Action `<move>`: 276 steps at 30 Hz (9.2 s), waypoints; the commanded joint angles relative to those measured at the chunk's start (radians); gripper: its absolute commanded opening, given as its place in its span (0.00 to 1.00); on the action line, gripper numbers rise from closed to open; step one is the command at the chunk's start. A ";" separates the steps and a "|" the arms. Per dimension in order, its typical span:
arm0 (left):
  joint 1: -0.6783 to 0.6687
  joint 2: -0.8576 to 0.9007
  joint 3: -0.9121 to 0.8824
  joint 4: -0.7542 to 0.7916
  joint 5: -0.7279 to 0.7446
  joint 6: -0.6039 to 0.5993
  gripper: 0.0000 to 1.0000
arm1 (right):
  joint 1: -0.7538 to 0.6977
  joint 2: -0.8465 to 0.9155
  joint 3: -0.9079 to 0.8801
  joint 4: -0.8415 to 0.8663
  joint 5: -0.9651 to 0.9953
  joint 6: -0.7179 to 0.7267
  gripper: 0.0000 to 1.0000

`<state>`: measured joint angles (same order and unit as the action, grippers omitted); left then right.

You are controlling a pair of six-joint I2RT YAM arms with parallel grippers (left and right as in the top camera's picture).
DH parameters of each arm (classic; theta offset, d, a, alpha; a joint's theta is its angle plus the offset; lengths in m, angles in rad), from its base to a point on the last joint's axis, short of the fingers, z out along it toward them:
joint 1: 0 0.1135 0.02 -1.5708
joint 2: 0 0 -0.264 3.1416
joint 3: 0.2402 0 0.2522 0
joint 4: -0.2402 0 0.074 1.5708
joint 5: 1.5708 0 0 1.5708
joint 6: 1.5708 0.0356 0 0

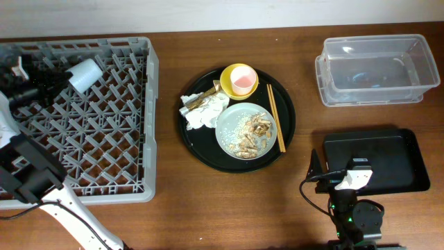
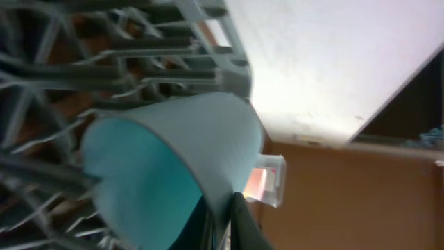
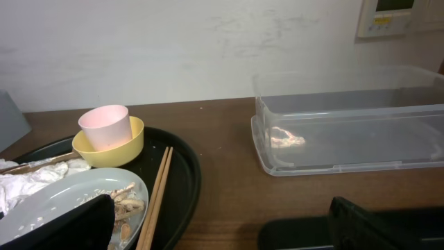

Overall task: Sort waste into correct bins and load items into the dishwasher rack
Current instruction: 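Carry the blue cup to the rack and place it upside down, then move the left gripper back and grasp the pink cup, then carry the pink cup to the rack and set it beside the blue cup, then reach the left gripper to the yellow bowl and grasp its rim, then carry the yellow bowl to the rack and place it upside down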

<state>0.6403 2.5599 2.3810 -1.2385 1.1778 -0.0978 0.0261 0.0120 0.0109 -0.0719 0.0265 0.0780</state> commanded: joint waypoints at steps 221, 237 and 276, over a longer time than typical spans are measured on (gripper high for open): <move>-1.191 -0.319 -0.415 0.626 -1.114 0.227 0.44 | 0.006 -0.004 -0.005 -0.007 0.012 0.005 0.98; -1.222 -0.203 -0.415 0.685 -1.118 0.228 0.43 | 0.006 -0.004 -0.005 -0.007 0.012 0.005 0.98; -1.159 -0.264 -0.043 0.405 -1.120 0.036 0.01 | 0.006 -0.004 -0.005 -0.007 0.012 0.005 0.98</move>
<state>-0.5701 2.3817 2.2555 -0.7921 0.0509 0.0414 0.0261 0.0120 0.0109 -0.0719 0.0265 0.0788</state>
